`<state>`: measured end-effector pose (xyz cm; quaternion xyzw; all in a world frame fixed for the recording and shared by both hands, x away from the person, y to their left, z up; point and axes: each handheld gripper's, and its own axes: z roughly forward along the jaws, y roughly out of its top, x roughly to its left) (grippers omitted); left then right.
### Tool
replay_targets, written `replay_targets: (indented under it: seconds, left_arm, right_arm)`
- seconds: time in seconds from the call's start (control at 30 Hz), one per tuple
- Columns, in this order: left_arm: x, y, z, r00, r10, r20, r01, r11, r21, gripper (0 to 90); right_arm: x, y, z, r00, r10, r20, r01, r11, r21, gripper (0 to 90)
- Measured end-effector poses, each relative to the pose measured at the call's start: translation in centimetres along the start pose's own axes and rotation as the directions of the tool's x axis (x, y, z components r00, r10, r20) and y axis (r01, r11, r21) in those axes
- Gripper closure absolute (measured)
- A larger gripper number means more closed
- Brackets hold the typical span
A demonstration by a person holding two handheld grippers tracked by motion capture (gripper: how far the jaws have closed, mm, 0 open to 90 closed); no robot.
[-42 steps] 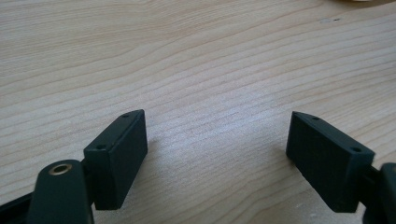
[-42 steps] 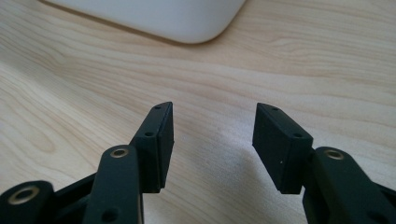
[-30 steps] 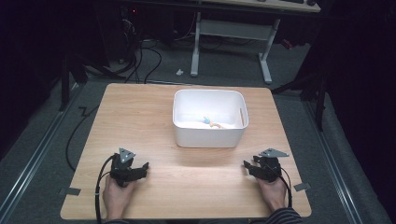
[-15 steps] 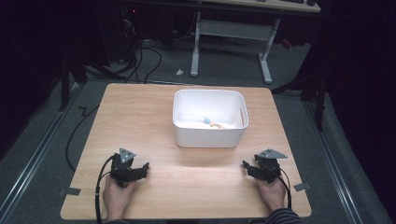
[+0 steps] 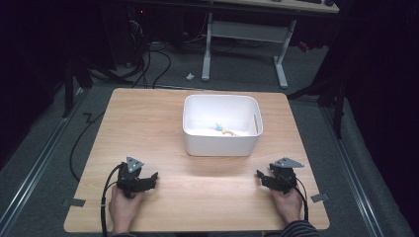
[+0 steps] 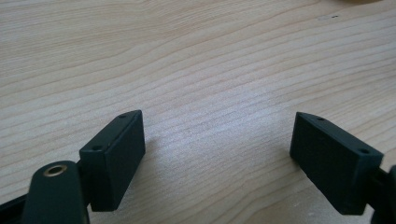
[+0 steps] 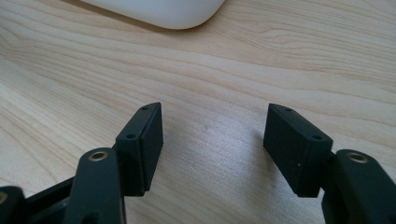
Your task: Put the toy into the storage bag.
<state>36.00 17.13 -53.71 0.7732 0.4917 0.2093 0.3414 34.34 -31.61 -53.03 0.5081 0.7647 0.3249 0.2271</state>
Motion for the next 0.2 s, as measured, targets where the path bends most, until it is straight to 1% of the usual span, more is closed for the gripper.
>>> replay_targets:
  seconds: [0.2]
  left_arm:
    - [-0.02, -0.04, -0.06, 1.0000, 0.002, 0.004, -0.002, 1.0000, 0.002, 18.2]
  right_arm:
    - [0.00, 0.05, 0.05, 1.0000, 0.001, 0.000, -0.001, 1.000, 0.000, 38.4]
